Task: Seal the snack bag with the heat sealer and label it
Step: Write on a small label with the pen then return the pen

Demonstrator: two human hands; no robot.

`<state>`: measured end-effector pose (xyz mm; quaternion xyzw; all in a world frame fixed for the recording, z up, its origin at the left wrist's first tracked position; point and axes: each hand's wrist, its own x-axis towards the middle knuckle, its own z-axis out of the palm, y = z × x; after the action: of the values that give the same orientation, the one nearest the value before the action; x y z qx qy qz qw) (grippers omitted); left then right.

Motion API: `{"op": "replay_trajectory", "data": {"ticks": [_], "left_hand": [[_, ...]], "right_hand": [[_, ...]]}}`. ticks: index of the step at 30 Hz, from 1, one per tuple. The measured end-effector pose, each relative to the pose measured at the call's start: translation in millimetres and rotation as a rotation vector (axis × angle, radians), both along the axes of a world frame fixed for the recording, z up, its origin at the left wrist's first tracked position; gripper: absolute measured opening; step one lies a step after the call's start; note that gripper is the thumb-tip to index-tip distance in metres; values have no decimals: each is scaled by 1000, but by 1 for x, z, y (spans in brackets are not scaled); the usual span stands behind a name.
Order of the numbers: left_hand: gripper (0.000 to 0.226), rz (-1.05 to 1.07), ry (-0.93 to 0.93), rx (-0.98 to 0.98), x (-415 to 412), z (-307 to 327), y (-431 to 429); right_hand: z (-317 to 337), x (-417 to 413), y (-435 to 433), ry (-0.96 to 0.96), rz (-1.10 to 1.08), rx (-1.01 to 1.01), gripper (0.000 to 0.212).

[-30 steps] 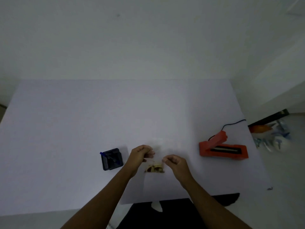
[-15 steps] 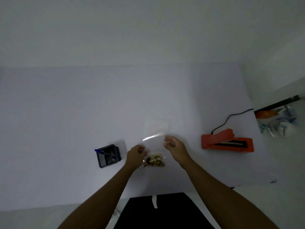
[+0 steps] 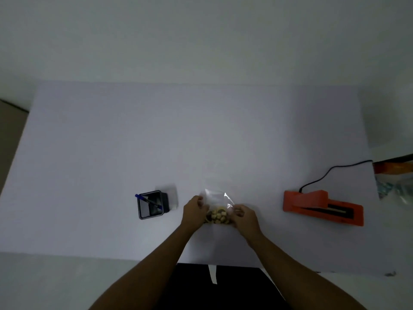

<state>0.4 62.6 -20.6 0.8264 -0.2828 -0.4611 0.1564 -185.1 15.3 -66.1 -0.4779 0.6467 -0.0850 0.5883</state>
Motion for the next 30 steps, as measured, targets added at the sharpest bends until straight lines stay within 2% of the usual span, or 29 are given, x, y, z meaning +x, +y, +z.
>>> {"op": "replay_trajectory", "data": {"ticks": [4, 6, 10, 14, 16, 19, 22, 25, 30], "left_hand": [[44, 44, 68, 15, 4, 9, -6], [44, 83, 85, -26, 11, 19, -9], [19, 124, 20, -242, 43, 52, -8], [9, 145, 7, -389, 97, 83, 5], [10, 156, -35, -422, 128, 91, 16], [14, 181, -125, -439, 172, 97, 38], [19, 119, -165, -332, 202, 82, 63], [20, -6, -161, -168, 211, 57, 86], [22, -185, -57, -110, 202, 45, 102]], "right_hand": [[12, 3, -10, -24, -30, 52, 17], [18, 4, -10, -28, -56, 77, 22], [30, 14, -6, 155, -130, -45, 22], [60, 54, 1, 143, -227, -193, 11], [78, 85, 8, 62, -164, -217, 5], [99, 140, 19, -43, 24, -238, 10], [107, 192, 33, -97, 223, -287, 12], [105, 231, 48, -21, 392, -330, 13], [88, 262, 61, 233, 632, -315, 17]]}}
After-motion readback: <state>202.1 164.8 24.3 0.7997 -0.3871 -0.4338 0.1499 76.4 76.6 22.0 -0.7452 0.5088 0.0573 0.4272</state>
